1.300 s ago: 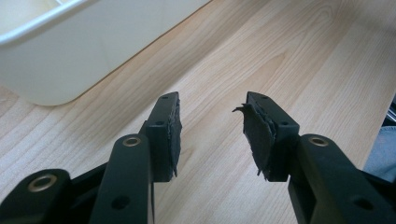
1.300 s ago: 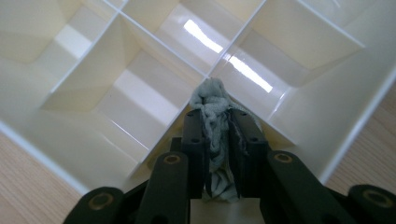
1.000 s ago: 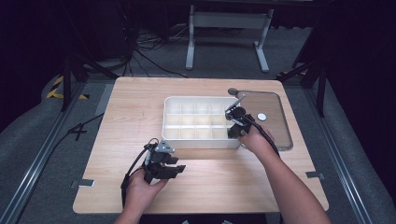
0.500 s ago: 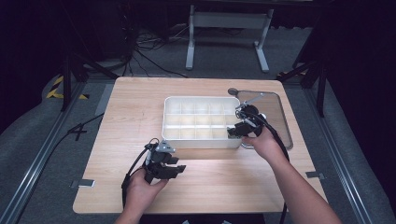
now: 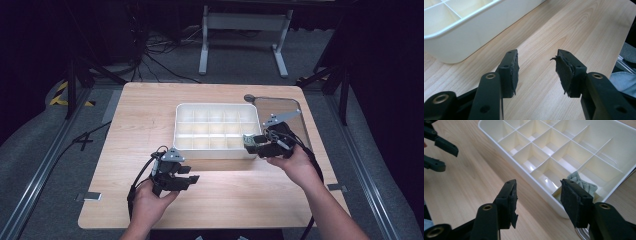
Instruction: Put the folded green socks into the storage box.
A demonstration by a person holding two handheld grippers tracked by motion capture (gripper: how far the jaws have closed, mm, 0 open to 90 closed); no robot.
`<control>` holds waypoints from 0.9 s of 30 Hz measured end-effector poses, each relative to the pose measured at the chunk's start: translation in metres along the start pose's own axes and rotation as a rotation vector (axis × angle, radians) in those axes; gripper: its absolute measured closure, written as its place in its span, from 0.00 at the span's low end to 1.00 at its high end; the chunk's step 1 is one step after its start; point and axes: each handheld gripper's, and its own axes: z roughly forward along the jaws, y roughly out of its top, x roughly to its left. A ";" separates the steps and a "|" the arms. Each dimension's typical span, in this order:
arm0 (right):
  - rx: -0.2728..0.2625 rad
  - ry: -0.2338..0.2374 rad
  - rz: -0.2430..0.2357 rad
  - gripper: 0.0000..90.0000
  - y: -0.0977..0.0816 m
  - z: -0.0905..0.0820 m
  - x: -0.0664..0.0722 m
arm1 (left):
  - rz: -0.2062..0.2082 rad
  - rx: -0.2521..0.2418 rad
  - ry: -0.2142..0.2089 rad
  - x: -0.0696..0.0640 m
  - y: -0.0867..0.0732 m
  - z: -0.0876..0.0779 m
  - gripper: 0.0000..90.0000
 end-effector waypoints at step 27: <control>-0.104 0.131 -0.117 0.47 -0.060 -0.009 0.045 | 0.022 -0.043 0.031 -0.001 -0.009 -0.022 0.56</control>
